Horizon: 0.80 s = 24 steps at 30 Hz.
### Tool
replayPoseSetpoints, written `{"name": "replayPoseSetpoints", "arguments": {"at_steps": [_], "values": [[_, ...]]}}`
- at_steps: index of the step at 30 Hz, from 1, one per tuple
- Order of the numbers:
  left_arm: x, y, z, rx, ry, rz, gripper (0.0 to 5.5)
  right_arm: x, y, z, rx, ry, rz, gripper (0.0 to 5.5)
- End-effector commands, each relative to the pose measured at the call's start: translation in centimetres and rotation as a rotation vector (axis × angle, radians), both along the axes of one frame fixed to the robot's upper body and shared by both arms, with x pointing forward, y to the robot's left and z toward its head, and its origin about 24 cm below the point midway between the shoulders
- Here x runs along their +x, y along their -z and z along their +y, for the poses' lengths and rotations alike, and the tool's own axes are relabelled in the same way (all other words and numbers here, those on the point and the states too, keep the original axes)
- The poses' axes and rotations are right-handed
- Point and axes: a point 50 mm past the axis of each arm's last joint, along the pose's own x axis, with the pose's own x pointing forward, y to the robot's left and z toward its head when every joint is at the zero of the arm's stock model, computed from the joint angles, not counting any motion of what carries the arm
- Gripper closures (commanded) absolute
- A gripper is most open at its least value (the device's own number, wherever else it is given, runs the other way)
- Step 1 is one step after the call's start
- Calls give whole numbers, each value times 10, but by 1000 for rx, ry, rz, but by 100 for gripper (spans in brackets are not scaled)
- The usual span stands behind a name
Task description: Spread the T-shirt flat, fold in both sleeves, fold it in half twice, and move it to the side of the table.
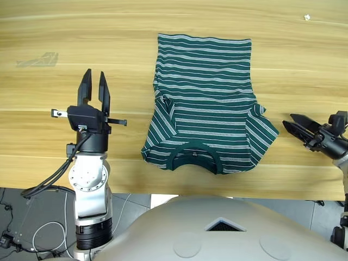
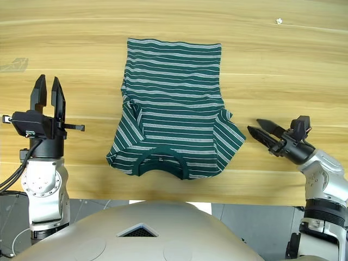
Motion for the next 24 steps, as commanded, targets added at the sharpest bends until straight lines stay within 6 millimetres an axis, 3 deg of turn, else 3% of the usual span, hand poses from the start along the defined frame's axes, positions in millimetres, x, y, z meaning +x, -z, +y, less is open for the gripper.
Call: {"name": "replayPoseSetpoints", "arguments": {"at_steps": [1,13,24], "values": [[-1,7,-12,13,42,23,452,-2,1,8,-46,-86,37,254],[-8,13,-19,-107,46,59,452,-18,22,-7,-155,-130,153,254],[-8,20,-26,-107,68,90,449,-18,25,-4,-129,-151,138,471]]}}
